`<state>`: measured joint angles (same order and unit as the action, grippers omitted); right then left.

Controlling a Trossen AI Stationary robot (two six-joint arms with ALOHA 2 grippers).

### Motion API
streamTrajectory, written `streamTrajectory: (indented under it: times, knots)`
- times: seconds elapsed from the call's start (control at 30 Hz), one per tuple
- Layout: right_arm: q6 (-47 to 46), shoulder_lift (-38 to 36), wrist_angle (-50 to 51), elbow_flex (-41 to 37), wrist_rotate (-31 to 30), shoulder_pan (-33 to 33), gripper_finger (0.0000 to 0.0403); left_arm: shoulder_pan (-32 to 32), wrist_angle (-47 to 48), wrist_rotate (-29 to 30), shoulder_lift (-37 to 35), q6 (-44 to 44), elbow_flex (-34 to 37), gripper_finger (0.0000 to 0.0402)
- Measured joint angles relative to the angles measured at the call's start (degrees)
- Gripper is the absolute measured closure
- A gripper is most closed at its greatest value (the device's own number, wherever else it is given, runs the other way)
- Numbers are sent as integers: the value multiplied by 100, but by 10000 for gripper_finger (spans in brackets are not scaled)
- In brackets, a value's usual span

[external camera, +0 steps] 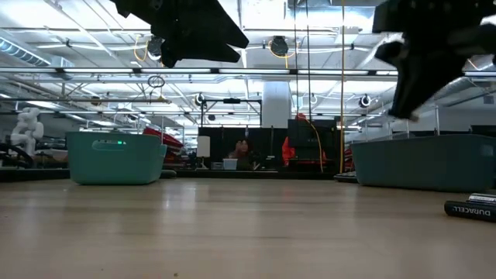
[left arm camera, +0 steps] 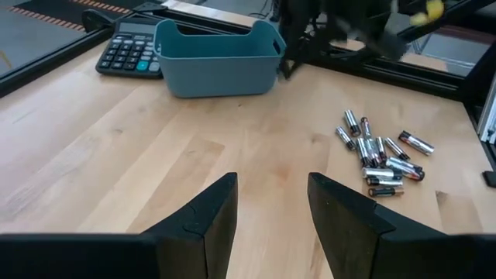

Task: Sort batteries
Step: Put the black battery into the dark blue bin

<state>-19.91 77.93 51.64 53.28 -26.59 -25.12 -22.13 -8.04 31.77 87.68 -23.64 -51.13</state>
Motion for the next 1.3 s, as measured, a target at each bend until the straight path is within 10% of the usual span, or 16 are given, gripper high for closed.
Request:
streamTrajectory:
  times: [0.43,1.3]
  knots:
    - [-978,-1291,1336,4,-977,0,402,-2,-1,8,0,-2,0,233]
    - [-2114,-1457,2805,9,-1270,-2,402,3,-1,22,0,0,0,233]
